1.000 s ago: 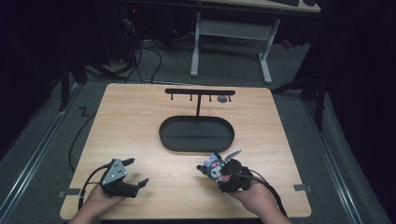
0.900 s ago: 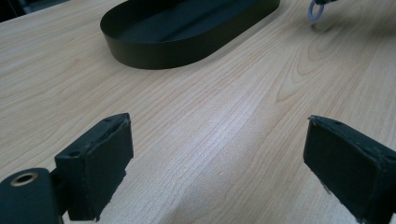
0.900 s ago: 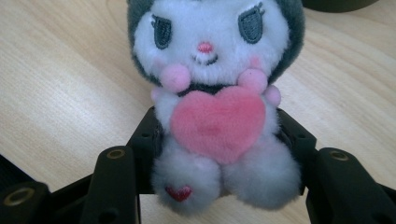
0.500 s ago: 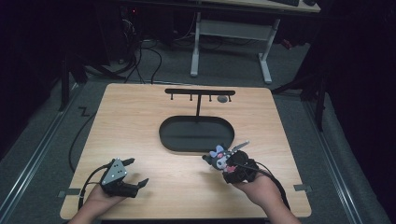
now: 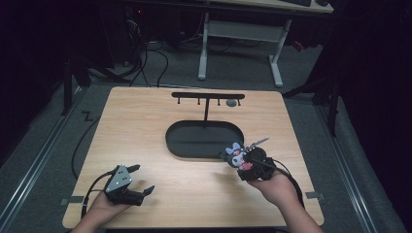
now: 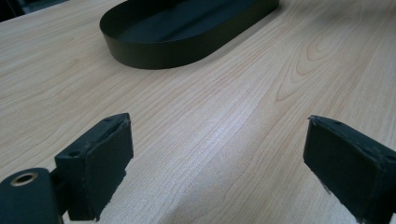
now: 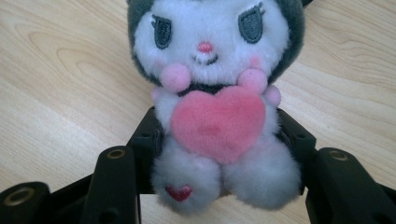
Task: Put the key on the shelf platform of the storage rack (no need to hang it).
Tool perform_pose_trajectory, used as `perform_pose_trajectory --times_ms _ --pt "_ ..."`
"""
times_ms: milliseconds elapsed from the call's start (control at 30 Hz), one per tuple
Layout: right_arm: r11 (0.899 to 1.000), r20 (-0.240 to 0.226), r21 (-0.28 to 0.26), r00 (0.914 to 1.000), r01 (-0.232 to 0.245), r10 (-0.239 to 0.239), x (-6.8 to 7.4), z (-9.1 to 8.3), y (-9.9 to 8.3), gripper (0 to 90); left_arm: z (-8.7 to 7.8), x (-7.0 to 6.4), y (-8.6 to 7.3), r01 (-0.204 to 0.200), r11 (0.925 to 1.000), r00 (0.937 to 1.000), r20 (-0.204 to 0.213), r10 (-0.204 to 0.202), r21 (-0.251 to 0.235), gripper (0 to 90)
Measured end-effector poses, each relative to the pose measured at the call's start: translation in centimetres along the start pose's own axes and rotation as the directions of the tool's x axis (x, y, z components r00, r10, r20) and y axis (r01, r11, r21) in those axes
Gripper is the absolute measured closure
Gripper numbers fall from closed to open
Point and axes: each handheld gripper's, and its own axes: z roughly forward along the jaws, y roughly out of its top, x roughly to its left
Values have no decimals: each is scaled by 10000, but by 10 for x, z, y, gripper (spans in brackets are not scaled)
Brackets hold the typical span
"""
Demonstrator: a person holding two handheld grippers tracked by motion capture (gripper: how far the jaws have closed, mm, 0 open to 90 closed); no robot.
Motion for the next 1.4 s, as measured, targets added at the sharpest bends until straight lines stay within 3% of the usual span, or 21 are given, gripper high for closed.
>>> perform_pose_trajectory --times_ms 500,900,1400 --pt "9998 104 -95 9998 -187 188 -8 2 22 469 -1 -1 0 -44 10000 10000 -14 44 -58 92" --pt "10000 69 96 10000 10 -10 -6 16 48 470 -2 -1 -1 -31 10000 10000 -2 31 -76 92" --pt "9995 159 261 9997 -197 193 -9 38 78 470 0 -1 0 -57 10000 10000 43 58 -68 92"
